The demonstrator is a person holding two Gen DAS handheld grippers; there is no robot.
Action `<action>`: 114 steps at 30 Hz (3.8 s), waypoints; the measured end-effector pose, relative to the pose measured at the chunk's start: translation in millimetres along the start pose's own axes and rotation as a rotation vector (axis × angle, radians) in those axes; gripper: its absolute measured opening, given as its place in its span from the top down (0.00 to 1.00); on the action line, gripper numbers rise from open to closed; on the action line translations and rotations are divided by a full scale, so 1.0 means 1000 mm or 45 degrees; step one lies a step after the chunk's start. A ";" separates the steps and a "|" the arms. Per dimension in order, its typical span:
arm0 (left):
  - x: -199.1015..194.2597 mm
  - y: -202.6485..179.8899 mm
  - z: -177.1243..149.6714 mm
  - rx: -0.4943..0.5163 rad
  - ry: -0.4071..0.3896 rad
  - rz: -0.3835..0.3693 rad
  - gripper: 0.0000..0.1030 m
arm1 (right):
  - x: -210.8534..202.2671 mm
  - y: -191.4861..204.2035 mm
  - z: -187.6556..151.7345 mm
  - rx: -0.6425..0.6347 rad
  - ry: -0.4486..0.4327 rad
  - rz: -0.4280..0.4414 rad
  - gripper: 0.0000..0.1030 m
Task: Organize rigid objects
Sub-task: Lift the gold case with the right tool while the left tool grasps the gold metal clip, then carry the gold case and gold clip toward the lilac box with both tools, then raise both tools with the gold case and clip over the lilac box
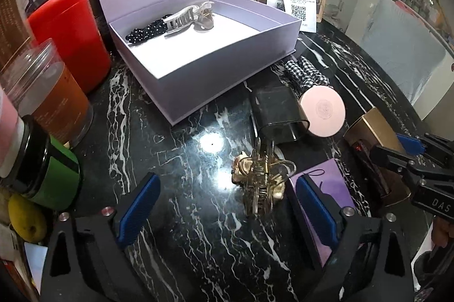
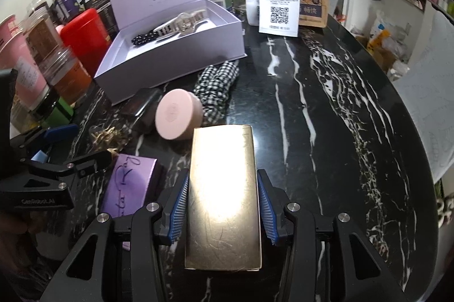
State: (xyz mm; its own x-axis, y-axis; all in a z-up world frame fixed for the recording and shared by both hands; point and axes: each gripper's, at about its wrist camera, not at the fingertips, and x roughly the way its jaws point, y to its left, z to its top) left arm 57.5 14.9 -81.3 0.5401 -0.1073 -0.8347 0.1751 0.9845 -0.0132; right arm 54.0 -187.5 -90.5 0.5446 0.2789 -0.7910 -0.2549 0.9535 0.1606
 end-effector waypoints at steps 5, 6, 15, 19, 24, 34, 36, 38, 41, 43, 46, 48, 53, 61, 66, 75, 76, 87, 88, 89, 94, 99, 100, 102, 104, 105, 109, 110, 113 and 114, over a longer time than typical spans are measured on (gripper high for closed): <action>0.005 0.001 0.001 0.000 0.021 -0.046 0.37 | 0.002 0.000 0.002 -0.024 -0.014 -0.009 0.56; 0.006 0.000 0.001 0.003 0.023 -0.045 0.37 | 0.003 0.001 0.003 -0.029 -0.015 -0.010 0.56; 0.015 -0.002 0.005 0.019 0.042 -0.071 0.37 | 0.012 0.000 0.001 -0.038 0.029 -0.008 0.46; 0.018 -0.008 0.006 0.062 0.043 -0.051 0.37 | 0.015 -0.004 -0.002 -0.017 0.036 -0.007 0.41; 0.018 -0.012 0.004 0.058 -0.003 -0.024 0.47 | 0.016 -0.004 -0.002 -0.039 0.006 -0.041 0.40; 0.014 -0.008 0.002 0.018 -0.014 -0.033 0.62 | 0.017 -0.004 -0.001 -0.043 -0.009 -0.057 0.57; 0.014 -0.007 0.001 0.011 -0.010 -0.035 0.62 | 0.016 -0.005 0.000 -0.041 -0.006 -0.056 0.57; 0.010 -0.007 0.001 0.012 -0.016 -0.034 0.62 | 0.015 -0.005 0.000 -0.031 0.004 -0.034 0.57; 0.003 -0.010 0.001 0.030 -0.037 -0.018 0.62 | 0.013 -0.003 0.001 -0.035 0.008 -0.021 0.57; -0.001 -0.010 0.002 0.033 -0.049 -0.016 0.62 | 0.011 0.000 0.001 -0.045 0.006 -0.025 0.57; -0.006 -0.010 0.002 0.033 -0.060 -0.017 0.62 | 0.005 0.002 0.002 -0.042 0.001 -0.011 0.57; -0.009 -0.010 0.002 0.032 -0.068 -0.014 0.62 | 0.001 0.004 0.003 -0.043 -0.008 -0.009 0.57; -0.022 -0.009 0.003 0.033 -0.098 0.001 0.62 | -0.011 0.010 0.006 -0.066 -0.034 -0.010 0.57; -0.044 -0.008 0.006 0.014 -0.152 0.016 0.62 | -0.027 0.023 0.011 -0.117 -0.067 0.019 0.57; -0.054 -0.007 0.011 0.007 -0.191 0.019 0.62 | -0.034 0.029 0.015 -0.146 -0.089 0.034 0.57; -0.067 -0.007 0.024 0.000 -0.234 0.003 0.62 | -0.046 0.036 0.027 -0.192 -0.141 0.053 0.57; -0.068 -0.007 0.027 0.003 -0.242 0.003 0.62 | -0.047 0.036 0.029 -0.194 -0.146 0.054 0.57; -0.081 -0.003 0.052 0.020 -0.299 0.015 0.62 | -0.055 0.046 0.054 -0.266 -0.202 0.085 0.57; -0.082 -0.002 0.056 0.021 -0.305 0.014 0.62 | -0.055 0.047 0.057 -0.272 -0.207 0.088 0.57; -0.082 -0.002 0.058 0.019 -0.310 0.015 0.62 | -0.055 0.047 0.060 -0.277 -0.211 0.091 0.57; -0.084 0.002 0.069 0.016 -0.327 0.021 0.62 | -0.055 0.048 0.074 -0.301 -0.232 0.105 0.57; -0.083 0.005 0.082 0.013 -0.340 0.025 0.62 | -0.054 0.049 0.088 -0.327 -0.256 0.115 0.57; -0.083 0.006 0.086 0.011 -0.345 0.026 0.62 | -0.054 0.049 0.091 -0.332 -0.261 0.117 0.57; -0.083 0.007 0.090 0.010 -0.352 0.024 0.62 | -0.054 0.049 0.098 -0.343 -0.269 0.122 0.57; -0.082 0.008 0.096 0.013 -0.357 0.026 0.62 | -0.053 0.050 0.105 -0.355 -0.276 0.126 0.57; -0.081 0.008 0.098 0.013 -0.358 0.027 0.62 | -0.052 0.050 0.107 -0.359 -0.279 0.127 0.57; -0.075 0.013 0.108 0.005 -0.356 0.025 0.62 | -0.050 0.052 0.120 -0.375 -0.294 0.130 0.57; -0.074 0.014 0.110 0.003 -0.358 0.026 0.62 | -0.049 0.053 0.123 -0.378 -0.298 0.133 0.57; -0.071 0.019 0.117 -0.005 -0.362 0.030 0.62 | -0.045 0.054 0.133 -0.388 -0.307 0.139 0.57; -0.071 0.021 0.119 -0.007 -0.363 0.032 0.62 | -0.044 0.054 0.136 -0.389 -0.309 0.138 0.57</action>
State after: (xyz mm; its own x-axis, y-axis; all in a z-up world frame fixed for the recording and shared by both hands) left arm 121.0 26.1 43.0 0.7541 -0.1171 -0.6462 0.1548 0.9879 0.0015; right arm 125.1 -132.9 33.4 0.6651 0.4298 -0.6106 -0.5272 0.8494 0.0236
